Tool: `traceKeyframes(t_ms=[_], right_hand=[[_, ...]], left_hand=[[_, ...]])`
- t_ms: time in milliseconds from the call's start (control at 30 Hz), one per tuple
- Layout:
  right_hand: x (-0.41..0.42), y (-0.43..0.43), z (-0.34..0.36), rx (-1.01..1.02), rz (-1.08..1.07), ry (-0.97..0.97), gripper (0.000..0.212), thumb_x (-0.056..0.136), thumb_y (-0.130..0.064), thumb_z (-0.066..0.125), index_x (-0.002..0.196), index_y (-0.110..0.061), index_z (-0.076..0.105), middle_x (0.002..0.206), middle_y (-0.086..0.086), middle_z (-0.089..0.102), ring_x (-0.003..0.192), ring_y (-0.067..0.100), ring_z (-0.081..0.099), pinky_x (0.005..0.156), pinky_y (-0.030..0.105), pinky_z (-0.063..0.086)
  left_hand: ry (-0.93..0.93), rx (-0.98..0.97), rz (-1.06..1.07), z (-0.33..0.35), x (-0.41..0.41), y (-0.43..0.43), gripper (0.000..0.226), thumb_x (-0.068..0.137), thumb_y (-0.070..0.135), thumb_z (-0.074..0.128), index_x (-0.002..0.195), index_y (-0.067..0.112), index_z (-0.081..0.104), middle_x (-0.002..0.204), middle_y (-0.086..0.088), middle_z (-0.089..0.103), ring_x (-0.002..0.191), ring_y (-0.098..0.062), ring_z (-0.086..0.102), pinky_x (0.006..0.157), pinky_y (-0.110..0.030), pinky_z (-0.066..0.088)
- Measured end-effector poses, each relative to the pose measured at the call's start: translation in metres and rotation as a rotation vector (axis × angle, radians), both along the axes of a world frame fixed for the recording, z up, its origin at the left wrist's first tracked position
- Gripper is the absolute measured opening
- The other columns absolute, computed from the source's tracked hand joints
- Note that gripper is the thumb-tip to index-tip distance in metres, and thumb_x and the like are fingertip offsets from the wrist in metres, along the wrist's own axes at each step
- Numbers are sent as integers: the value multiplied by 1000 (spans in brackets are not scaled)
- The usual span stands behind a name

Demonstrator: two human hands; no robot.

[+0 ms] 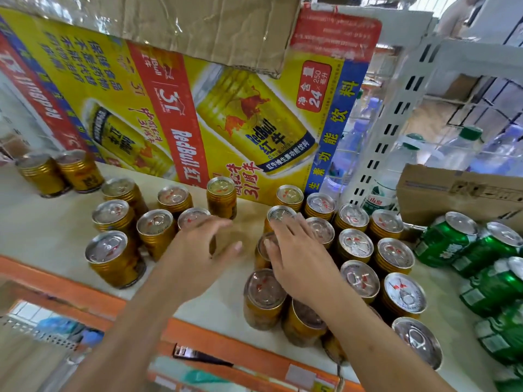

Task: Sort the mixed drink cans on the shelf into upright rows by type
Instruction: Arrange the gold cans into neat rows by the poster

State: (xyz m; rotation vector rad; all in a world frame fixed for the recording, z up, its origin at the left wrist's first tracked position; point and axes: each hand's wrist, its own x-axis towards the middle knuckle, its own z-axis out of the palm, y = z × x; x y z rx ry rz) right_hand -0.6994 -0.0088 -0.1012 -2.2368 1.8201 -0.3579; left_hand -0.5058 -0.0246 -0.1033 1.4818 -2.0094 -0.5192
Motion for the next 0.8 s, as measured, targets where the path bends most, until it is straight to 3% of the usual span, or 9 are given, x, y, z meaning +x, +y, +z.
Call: traceKeyframes(t_ms=[67,167,233,533,667,800], right_hand=[[13,-16,7,11,22,-4,43,102,-31,35,141,-13,37,148,7,36,144,25,18,117,42,24],[33,-48,15,70,-1,-8,43,101,-30,40,141,-13,39,143,8,43,138,28,33,111,44,31],[46,-70,17,97,-18,-26,45,99,-30,46,141,-13,40,140,8,48,130,27,43,106,42,38],[88,-149,6,161,-84,-124,73,84,-40,72,146,-20,39,146,3,46,133,22,42,106,36,37],[92,-158,12,118,-178,-124,58,74,-39,79,124,-17,60,123,3,62,111,22,56,89,34,47],[83,-160,17,62,-302,-73,50,71,-44,78,108,-12,65,105,5,64,96,24,58,75,33,49]], left_hand=[[-223,-63,32,9,13,-20,51,86,42,64,131,19,56,130,0,55,123,-20,49,102,-36,38],[-606,119,57,12,26,-48,64,85,53,60,140,28,39,140,-4,46,131,-28,40,104,-43,36],[-709,117,4,9,32,-59,63,83,59,58,136,29,40,134,-3,50,129,-28,39,102,-43,37],[-640,67,-186,8,60,-85,75,65,74,63,129,38,48,123,10,59,124,-20,32,100,-37,32],[-624,61,-251,7,67,-95,74,65,74,63,129,39,48,122,12,58,123,-18,33,98,-36,33],[-630,34,-297,7,66,-103,70,67,75,60,125,37,50,119,10,59,119,-18,37,97,-38,33]])
